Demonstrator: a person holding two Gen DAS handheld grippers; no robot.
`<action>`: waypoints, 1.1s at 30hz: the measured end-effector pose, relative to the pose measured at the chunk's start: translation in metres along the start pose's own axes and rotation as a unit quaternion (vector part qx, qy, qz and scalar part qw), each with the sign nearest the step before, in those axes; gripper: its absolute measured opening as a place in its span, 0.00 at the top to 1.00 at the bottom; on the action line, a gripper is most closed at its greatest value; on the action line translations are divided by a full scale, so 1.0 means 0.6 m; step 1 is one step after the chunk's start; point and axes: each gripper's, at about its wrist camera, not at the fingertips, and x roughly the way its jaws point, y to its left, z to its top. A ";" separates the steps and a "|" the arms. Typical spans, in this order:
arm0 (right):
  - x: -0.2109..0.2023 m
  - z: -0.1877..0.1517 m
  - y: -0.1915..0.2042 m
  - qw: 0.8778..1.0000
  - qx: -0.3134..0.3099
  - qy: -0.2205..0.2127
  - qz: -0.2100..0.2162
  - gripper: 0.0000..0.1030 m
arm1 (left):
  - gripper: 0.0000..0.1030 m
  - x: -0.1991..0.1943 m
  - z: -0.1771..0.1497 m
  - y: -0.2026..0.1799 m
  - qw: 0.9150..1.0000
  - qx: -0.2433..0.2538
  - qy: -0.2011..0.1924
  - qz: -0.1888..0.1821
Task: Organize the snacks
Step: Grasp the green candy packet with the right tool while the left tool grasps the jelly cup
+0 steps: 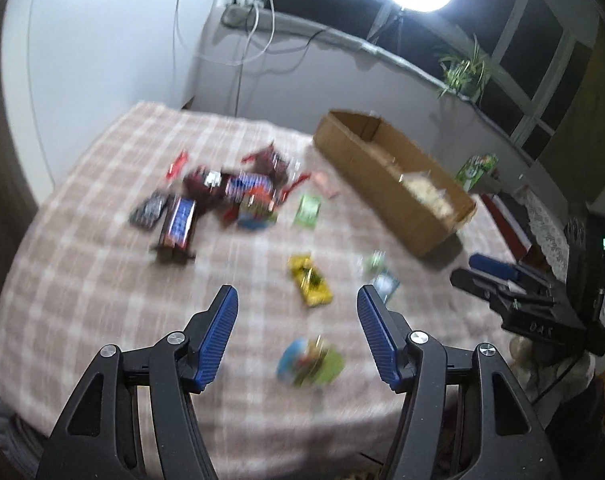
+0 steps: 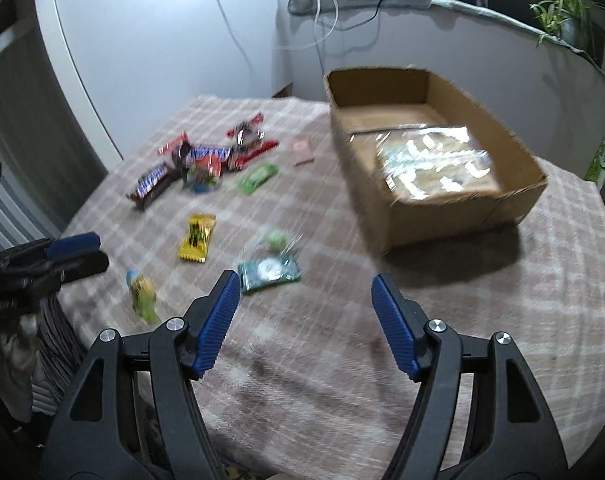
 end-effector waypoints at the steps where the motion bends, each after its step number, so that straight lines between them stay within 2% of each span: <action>1: 0.008 -0.002 0.005 1.000 -0.004 0.005 0.000 0.31 | 0.40 0.004 -0.011 -0.001 1.000 0.002 0.007 0.001; 8: 0.049 -0.004 0.043 0.998 -0.050 0.027 -0.007 0.31 | 0.40 0.031 -0.063 -0.021 0.999 0.022 0.026 0.005; 17: 0.093 0.008 0.061 0.994 -0.089 0.059 -0.015 0.31 | 0.40 0.060 -0.080 -0.030 0.999 0.039 0.018 0.025; 19: 0.100 0.010 0.061 0.993 -0.094 0.065 -0.012 0.37 | 0.40 0.063 -0.080 -0.033 0.998 0.046 0.014 0.030; 24: 0.108 0.012 0.064 0.993 -0.098 0.069 -0.007 0.41 | 0.45 0.070 -0.081 -0.036 0.998 0.057 0.008 0.038; 33: 0.106 0.014 0.069 0.992 -0.102 0.069 -0.001 0.64 | 0.56 0.076 -0.079 -0.033 0.997 0.061 0.002 0.047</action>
